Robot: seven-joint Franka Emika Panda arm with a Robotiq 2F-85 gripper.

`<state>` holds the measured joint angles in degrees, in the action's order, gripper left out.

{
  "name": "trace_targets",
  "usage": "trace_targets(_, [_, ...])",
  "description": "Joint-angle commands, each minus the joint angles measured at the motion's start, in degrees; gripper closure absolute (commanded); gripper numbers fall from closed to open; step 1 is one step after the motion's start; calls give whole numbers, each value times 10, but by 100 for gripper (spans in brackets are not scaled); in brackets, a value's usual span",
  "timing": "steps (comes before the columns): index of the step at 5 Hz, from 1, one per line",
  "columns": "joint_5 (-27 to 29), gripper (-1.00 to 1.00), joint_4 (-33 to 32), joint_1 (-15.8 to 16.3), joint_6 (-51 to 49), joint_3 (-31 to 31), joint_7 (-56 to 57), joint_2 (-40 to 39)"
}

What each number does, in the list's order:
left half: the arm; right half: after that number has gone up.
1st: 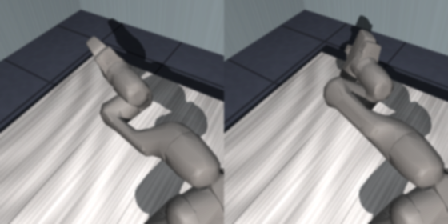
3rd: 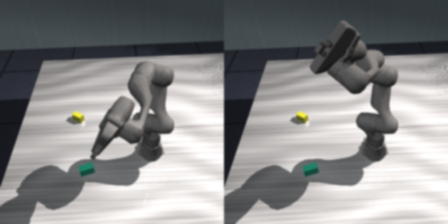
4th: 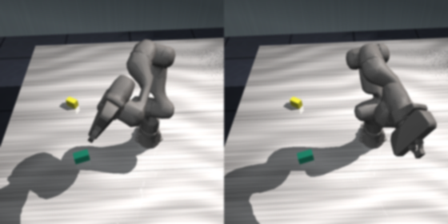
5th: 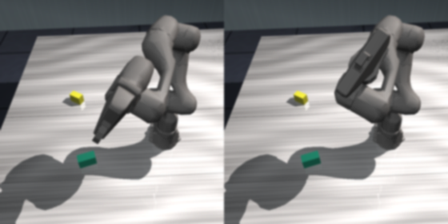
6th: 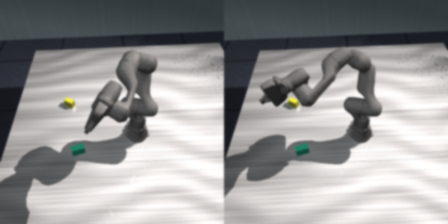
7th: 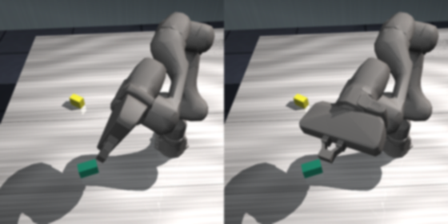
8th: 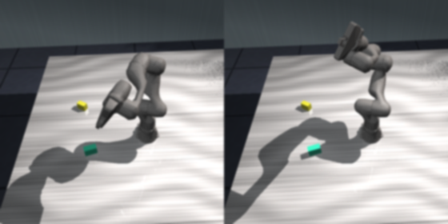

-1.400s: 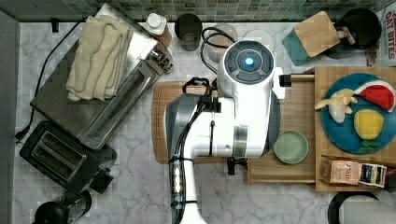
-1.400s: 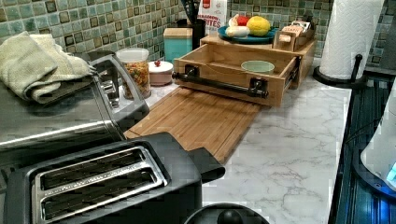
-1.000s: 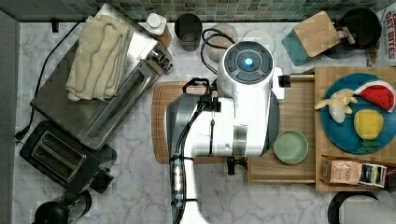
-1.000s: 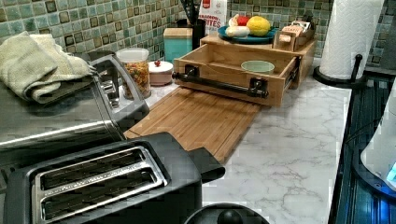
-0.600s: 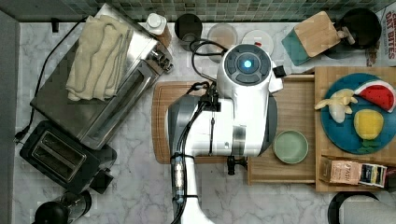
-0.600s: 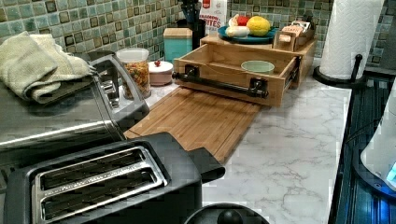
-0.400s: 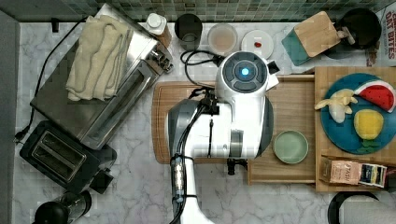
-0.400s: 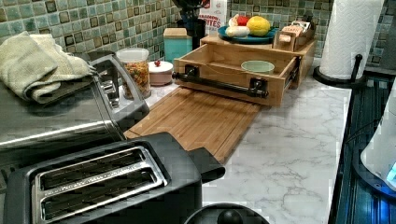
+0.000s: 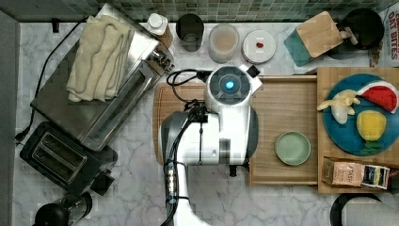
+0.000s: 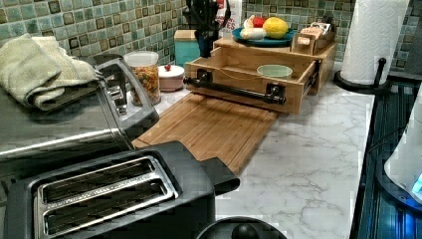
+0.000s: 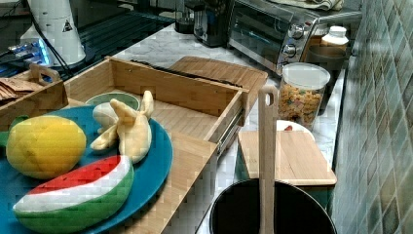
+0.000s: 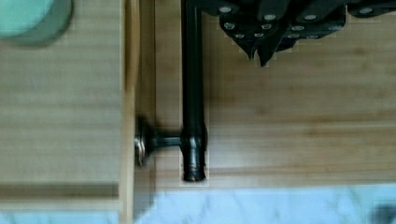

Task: Close the drawer.

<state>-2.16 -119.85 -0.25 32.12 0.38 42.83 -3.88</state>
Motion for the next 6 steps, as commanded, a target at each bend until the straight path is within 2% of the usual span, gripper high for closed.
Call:
trace_targets(1, [-29, 100, -79, 42, 60, -45, 1, 17])
trace_targets(2, [-65, 100, -109, 32, 101, -51, -18, 13])
trace_targets(3, [-125, 100, -139, 30, 155, -57, -101, 14])
trace_targets(4, [-179, 100, -125, 34, 162, -50, -189, -20])
trace_targets(5, [-192, 100, -106, 36, 171, -45, -236, -61])
trace_targets(6, [-196, 100, -100, 31, 155, -45, -238, -64])
